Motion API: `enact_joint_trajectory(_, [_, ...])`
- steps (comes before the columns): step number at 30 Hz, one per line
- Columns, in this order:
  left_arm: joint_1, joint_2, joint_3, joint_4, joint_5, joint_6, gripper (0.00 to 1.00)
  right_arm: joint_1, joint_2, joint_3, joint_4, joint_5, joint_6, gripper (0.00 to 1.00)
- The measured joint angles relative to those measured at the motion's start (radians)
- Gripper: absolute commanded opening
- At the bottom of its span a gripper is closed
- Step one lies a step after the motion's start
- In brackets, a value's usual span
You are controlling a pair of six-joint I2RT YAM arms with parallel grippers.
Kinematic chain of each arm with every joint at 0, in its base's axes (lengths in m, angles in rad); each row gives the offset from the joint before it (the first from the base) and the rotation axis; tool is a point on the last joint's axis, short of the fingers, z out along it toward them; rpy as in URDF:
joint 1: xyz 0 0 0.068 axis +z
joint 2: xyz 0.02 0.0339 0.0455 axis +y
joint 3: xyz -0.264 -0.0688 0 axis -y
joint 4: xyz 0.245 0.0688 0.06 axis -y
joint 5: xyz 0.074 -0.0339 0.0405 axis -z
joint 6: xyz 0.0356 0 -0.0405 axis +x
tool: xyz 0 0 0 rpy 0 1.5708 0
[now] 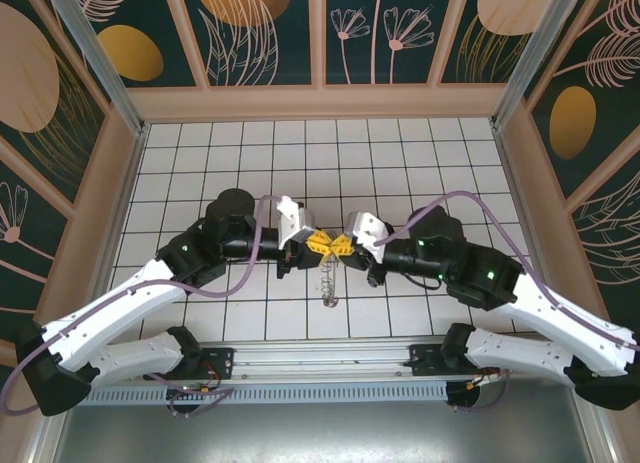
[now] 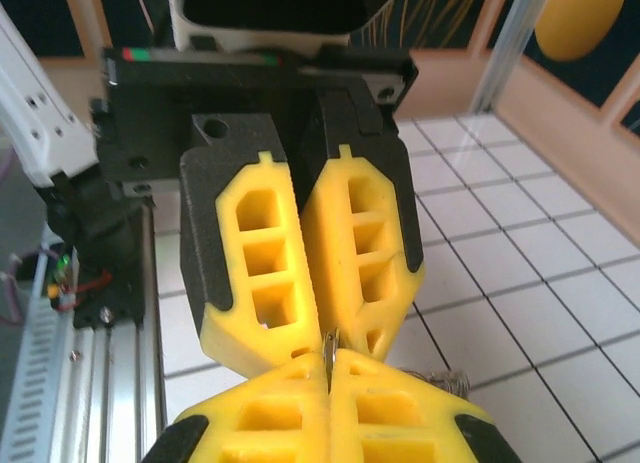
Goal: Put the keys on the keyring
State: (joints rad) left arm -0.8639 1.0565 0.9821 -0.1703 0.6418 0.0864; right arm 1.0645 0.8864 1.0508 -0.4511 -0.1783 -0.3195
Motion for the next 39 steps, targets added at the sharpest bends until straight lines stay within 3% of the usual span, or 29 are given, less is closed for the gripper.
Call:
enact_joint_trajectory(5, [0.002, 0.038, 0.024, -0.15, -0.046, 0.081, 0.0, -0.001, 0.08, 0.037, -0.1, 0.025, -0.028, 0.0])
enact_joint_trajectory(11, [0.002, 0.031, 0.014, -0.149, -0.029, 0.096, 0.0, 0.0, 0.076, 0.037, -0.114, 0.012, -0.041, 0.0])
enact_joint_trajectory(14, [0.0, 0.0, -0.006, -0.087, 0.0, 0.073, 0.0, 0.003, 0.038, 0.024, -0.077, -0.006, -0.037, 0.17])
enact_joint_trajectory(18, [-0.005, -0.035, -0.021, 0.013, 0.063, 0.015, 0.0, 0.005, -0.038, -0.022, 0.024, -0.036, -0.018, 0.25])
enact_joint_trajectory(30, [-0.009, -0.083, -0.09, 0.242, 0.171, -0.127, 0.0, 0.011, -0.095, -0.059, 0.151, -0.126, 0.013, 0.23])
enact_joint_trajectory(32, [-0.009, -0.087, -0.103, 0.262, 0.174, -0.144, 0.0, 0.011, -0.095, -0.062, 0.156, -0.131, 0.014, 0.17])
enact_joint_trajectory(35, [-0.006, -0.089, -0.116, 0.287, 0.172, -0.16, 0.0, 0.011, -0.094, -0.064, 0.16, -0.132, 0.022, 0.0])
enact_joint_trajectory(39, [-0.004, -0.087, -0.12, 0.287, 0.161, -0.161, 0.0, 0.011, -0.091, -0.063, 0.157, -0.115, 0.031, 0.0])
